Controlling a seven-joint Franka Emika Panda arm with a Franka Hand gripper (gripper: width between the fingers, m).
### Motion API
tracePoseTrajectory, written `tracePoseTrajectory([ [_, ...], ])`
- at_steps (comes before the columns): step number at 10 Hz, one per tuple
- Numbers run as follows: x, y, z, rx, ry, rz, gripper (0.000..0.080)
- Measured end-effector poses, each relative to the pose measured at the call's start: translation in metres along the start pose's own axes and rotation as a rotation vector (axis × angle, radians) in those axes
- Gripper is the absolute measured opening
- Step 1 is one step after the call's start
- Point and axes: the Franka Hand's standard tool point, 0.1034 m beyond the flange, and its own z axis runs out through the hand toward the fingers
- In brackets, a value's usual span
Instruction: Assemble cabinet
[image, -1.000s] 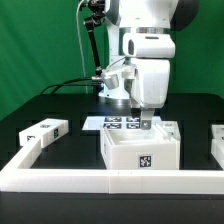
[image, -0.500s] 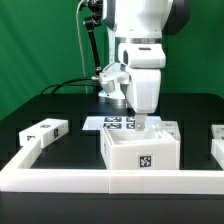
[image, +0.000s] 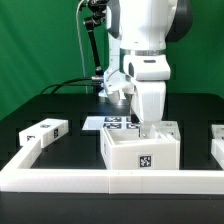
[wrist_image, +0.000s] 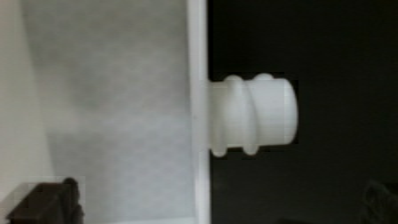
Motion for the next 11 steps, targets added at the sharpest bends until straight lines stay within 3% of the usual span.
tracePoseTrajectory([
  [3,0.0024,-0.0036,0.0109,0.012,0.007,0.002,0.0797],
  [4,0.0031,-0.0032,0.0114,0.013,0.008,0.006,0.0710],
  [5,0.0026,-0.0036,0.0116,0.013,0.008,0.007,0.0710],
  [8,0.0023,-0.0039,0.0118,0.014,0.008,0.007,0.0217],
  [9,0.0022,-0.0039,0.0118,0.014,0.008,0.007,0.0217],
  [10,0.0024,-0.0037,0.0116,0.013,0.008,0.007,0.0059],
  [11,0.0019,-0.0026,0.0110,0.008,0.008,0.008,0.0037],
])
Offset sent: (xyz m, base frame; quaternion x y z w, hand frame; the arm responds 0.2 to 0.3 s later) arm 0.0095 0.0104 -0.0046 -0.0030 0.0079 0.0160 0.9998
